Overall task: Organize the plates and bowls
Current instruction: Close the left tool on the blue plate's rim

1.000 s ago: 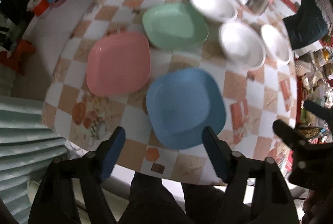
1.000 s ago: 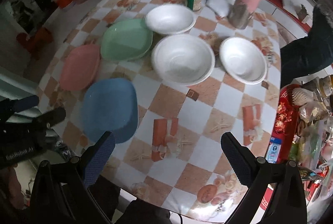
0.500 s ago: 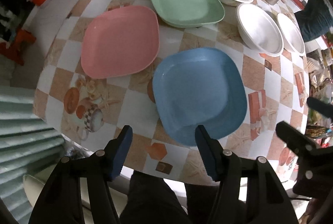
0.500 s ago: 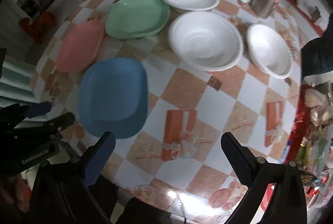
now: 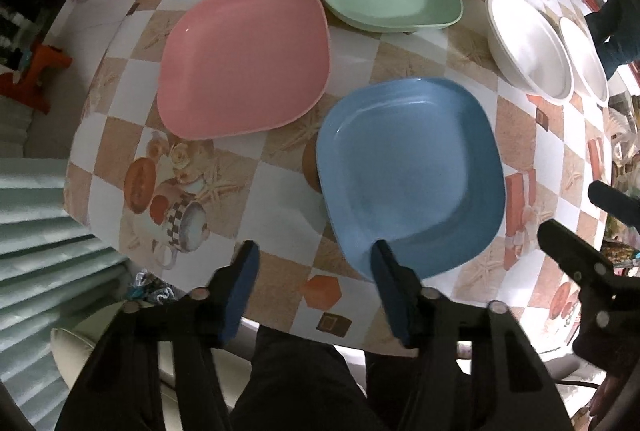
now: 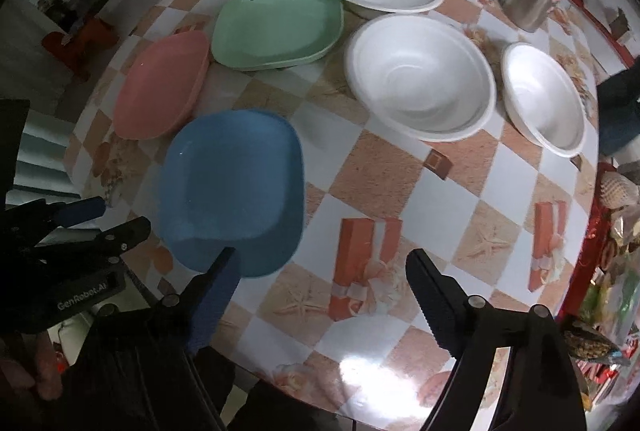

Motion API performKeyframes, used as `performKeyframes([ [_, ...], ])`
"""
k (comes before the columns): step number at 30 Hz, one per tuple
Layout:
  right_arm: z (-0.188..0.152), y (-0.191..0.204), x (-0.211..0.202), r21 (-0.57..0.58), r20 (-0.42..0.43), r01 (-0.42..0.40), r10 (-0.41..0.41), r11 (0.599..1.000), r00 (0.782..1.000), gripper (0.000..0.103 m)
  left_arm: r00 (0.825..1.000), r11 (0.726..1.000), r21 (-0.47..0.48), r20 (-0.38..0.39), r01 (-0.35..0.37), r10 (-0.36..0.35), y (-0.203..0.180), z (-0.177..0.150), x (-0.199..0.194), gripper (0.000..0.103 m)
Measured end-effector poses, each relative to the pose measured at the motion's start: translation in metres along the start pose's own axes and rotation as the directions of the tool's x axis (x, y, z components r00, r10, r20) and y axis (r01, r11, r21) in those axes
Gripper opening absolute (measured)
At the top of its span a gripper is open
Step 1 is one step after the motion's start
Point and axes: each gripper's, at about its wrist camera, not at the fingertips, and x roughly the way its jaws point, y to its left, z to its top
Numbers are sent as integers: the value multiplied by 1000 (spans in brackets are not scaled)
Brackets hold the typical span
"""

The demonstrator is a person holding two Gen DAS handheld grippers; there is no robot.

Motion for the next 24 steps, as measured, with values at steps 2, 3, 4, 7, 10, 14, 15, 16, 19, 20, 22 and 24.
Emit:
performKeyframes([
  [2,1,3,3,-15,-3,-5,5,1000,1000,86,1000,1000,0,-15,5,-5,-1,4,7,43],
  [3,2,4,6,-22,-6,-11,11,1000,1000,86,1000,1000,-6,-29,10,-10,-1,5,11,43],
  [4,2,5,8,-26,-8,-13,12,1000,1000,86,999,1000,-13,-38,12,-13,-1,7,15,42],
  [7,5,7,19,-36,-29,-26,25,999,999,76,998,999,-35,-66,13,-15,1,10,28,41],
  [10,6,6,33,-27,-64,-42,41,999,997,66,996,999,-45,-87,17,-21,0,15,40,41],
  [14,8,4,46,-17,-85,-50,48,999,995,66,995,999,-39,-97,11,-15,-4,23,48,41],
  [15,9,4,48,-14,-89,-54,52,998,995,66,995,999,-34,-97,10,-13,-5,25,49,41],
  [16,10,4,50,-11,-92,-58,57,998,994,66,995,999,-33,-98,11,-14,-6,27,51,41],
  [19,14,6,55,-5,-102,-58,57,998,993,66,994,999,-50,-112,14,-20,-6,32,56,41],
  [20,15,7,58,-5,-106,-52,52,999,993,66,993,998,-57,-116,18,-24,-5,36,58,41],
  [22,17,7,63,2,-113,-51,51,999,992,66,993,998,-62,-119,20,-27,-5,39,61,41],
  [24,20,7,70,19,-123,-51,53,999,991,66,992,998,-58,-124,25,-32,-8,44,63,39],
])
